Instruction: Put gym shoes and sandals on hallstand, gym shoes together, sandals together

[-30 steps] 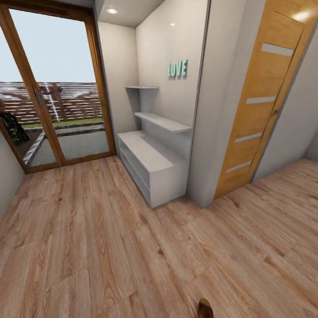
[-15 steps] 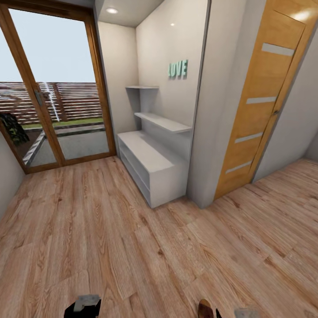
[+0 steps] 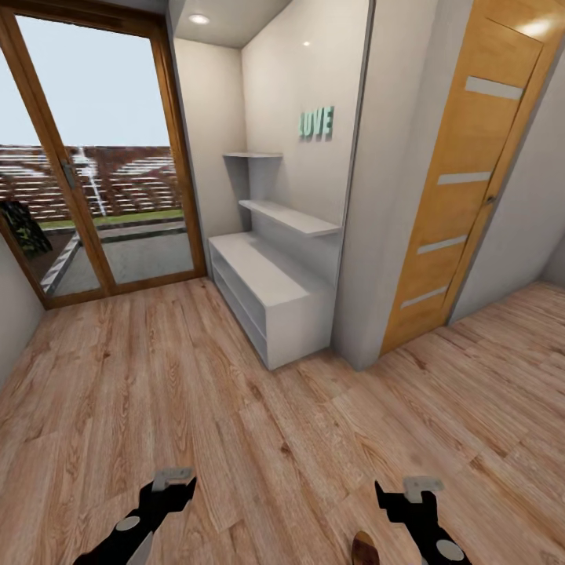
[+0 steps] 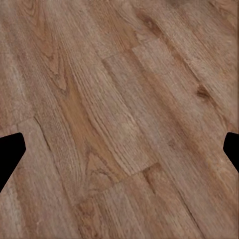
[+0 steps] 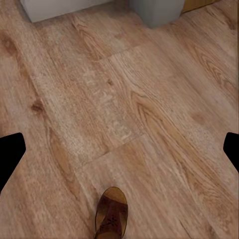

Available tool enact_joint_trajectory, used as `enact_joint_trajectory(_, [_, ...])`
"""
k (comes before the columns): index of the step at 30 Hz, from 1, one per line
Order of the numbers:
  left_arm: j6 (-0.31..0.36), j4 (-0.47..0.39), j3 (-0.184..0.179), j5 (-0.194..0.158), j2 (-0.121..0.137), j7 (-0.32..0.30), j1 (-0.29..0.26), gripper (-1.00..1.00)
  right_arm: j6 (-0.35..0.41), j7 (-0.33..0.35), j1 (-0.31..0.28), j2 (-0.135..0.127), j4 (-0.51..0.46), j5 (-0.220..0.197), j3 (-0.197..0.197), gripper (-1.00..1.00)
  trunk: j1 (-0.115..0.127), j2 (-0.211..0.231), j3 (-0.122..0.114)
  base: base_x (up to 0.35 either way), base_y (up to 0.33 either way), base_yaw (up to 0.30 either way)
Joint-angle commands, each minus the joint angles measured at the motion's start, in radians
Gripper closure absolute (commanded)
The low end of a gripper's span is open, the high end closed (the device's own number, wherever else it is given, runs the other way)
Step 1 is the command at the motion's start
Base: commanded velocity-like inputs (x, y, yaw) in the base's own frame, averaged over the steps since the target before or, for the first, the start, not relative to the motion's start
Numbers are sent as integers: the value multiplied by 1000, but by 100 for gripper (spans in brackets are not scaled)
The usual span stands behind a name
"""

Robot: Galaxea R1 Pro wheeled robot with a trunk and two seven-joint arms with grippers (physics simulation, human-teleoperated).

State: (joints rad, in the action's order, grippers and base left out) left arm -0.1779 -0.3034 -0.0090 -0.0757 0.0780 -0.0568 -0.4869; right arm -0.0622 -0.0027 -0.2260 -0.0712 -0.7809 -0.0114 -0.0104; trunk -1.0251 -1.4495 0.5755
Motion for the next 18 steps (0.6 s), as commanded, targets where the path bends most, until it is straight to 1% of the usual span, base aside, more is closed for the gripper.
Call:
enact_joint_trajectory(1, [-2, 1, -1, -8, 0, -6, -2, -100, -1, 1, -4, 0, 0, -2, -3, -100, 0, 0, 1, 0, 0, 0])
enact_joint_trajectory(11, [-1, 0, -4, -8, -1, -7, 1, -100, 6, 1, -14, 2, 0, -2, -13, -100, 0, 0, 1, 7, 3, 0])
enact_joint_trajectory(15, [-1, 0, -5, -9, -1, -8, 2, -100, 7, 1, -15, 2, 5, -2, -14, -100, 0, 0, 1, 109, 87, -36])
enact_joint_trajectory(18, [-1, 0, -4, -9, -1, -8, 2, -100, 7, 1, -16, 2, 19, -2, -14, -100, 0, 0, 1, 180, 169, -166])
